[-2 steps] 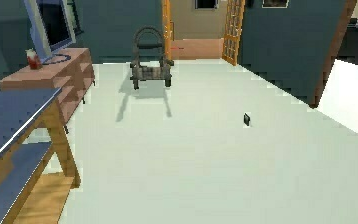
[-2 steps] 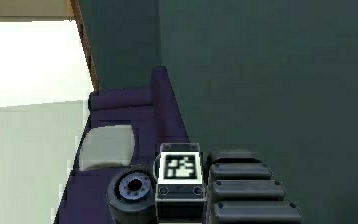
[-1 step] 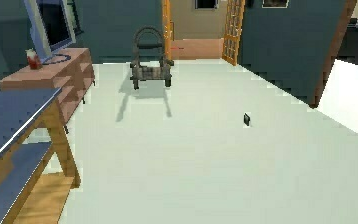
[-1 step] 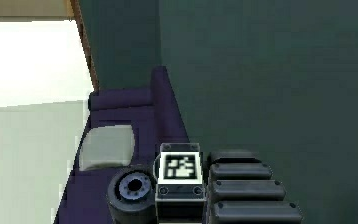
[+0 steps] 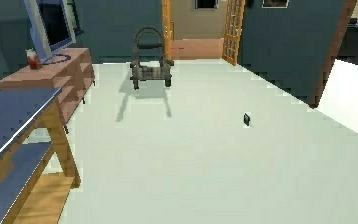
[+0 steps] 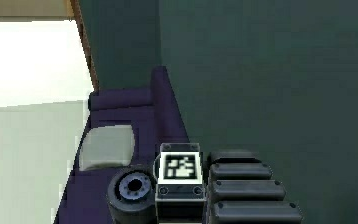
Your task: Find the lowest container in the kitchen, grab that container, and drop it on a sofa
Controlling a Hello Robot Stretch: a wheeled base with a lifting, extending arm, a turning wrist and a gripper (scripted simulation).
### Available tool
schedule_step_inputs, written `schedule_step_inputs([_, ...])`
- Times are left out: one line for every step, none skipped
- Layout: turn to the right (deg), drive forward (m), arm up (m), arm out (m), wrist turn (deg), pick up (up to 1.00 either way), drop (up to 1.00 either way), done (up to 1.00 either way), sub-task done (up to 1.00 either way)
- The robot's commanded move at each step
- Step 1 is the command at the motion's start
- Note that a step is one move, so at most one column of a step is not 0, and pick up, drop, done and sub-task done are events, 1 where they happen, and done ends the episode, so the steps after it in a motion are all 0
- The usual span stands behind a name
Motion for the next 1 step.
schedule_step_inputs([-15.0,0.00,0.00,0.00,0.0,0.00,0.00,0.00,0.00])
